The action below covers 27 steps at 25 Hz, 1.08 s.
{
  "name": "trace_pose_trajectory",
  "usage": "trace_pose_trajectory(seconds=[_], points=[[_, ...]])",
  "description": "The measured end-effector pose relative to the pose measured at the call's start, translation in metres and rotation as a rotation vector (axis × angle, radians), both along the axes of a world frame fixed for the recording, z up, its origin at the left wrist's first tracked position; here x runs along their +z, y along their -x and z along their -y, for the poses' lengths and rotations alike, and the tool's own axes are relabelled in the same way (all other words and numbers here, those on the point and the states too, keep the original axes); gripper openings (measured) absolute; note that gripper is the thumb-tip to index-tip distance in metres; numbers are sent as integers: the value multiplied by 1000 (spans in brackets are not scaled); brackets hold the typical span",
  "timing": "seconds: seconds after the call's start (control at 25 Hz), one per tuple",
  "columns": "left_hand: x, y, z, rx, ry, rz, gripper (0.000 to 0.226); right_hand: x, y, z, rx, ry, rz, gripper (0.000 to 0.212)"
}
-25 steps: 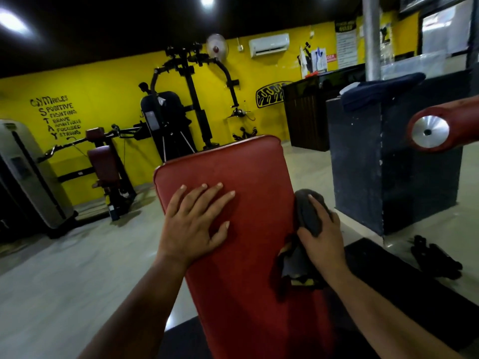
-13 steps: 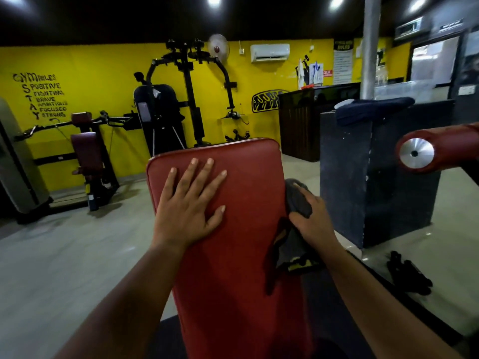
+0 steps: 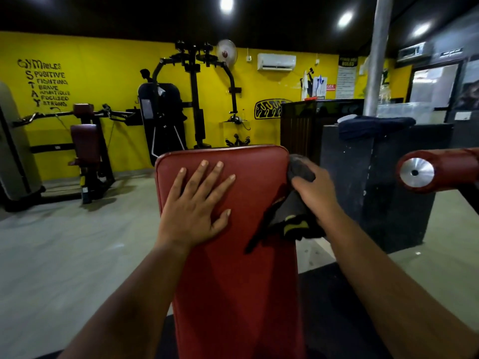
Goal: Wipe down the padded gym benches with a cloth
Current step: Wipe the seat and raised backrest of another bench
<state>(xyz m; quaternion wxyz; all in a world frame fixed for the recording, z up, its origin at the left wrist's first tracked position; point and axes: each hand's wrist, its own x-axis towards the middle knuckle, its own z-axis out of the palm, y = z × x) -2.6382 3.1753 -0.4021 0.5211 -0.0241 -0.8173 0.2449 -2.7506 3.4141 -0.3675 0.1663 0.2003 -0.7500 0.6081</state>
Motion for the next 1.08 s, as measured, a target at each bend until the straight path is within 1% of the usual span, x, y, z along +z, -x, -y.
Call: trace_pose_trajectory(seconds=[0.16,0.24,0.28,0.32,0.4,0.44,0.48,0.52,0.6,0.64,0.68,0.72,0.8,0.84,0.88,0.96,1.0,1.04,1.08], points=[[-1,0,-1,-7,-3,0,67,-39,-13,-11,-3,-137,197,45],[-1,-1,-1,-7,-7,2,67,-41,-17,-11,-25,-107,237,45],[0,-1,-1,-10,-8,2,67,-33,-17,-7,-34,-56,244,45],[0,-1,-1,-14,-9,3,67,-20,-15,-3,-36,20,241,44],[0,-2,0,-23,-8,4,67,12,-8,9,-12,188,165,40],[0,-1,1,-22,-4,4,67,30,-5,14,-16,229,98,38],[-1,-1,0,-20,1,2,66,45,-2,19,-37,196,12,38],[0,-1,0,-21,4,-3,66,55,-1,23,-72,76,-89,43],[-1,-1,0,-36,-1,-17,65,62,-3,28,-218,-373,-288,53],[-3,-2,0,-47,-3,-27,64,62,-4,28,-278,-548,-374,54],[-5,-3,1,-62,-1,-39,62,63,-1,24,-302,-646,-408,55],[-8,-4,2,-79,2,-51,61,65,2,19,-297,-680,-378,55],[-15,-5,2,-104,9,-62,59,70,8,13,-290,-663,-250,55],[-17,-5,3,-106,11,-62,59,72,6,15,-313,-676,-243,54],[-18,-5,3,-103,10,-64,59,73,0,21,-358,-723,-303,54],[-18,-6,3,-99,-8,-64,59,73,-20,38,-388,-841,-571,55],[-18,-6,3,-95,-18,-59,60,73,-27,44,-334,-886,-716,57],[-20,-7,3,-90,-28,-50,60,73,-31,49,-263,-934,-821,60],[-22,-8,3,-86,-35,-43,60,73,-32,51,-210,-968,-868,63]])
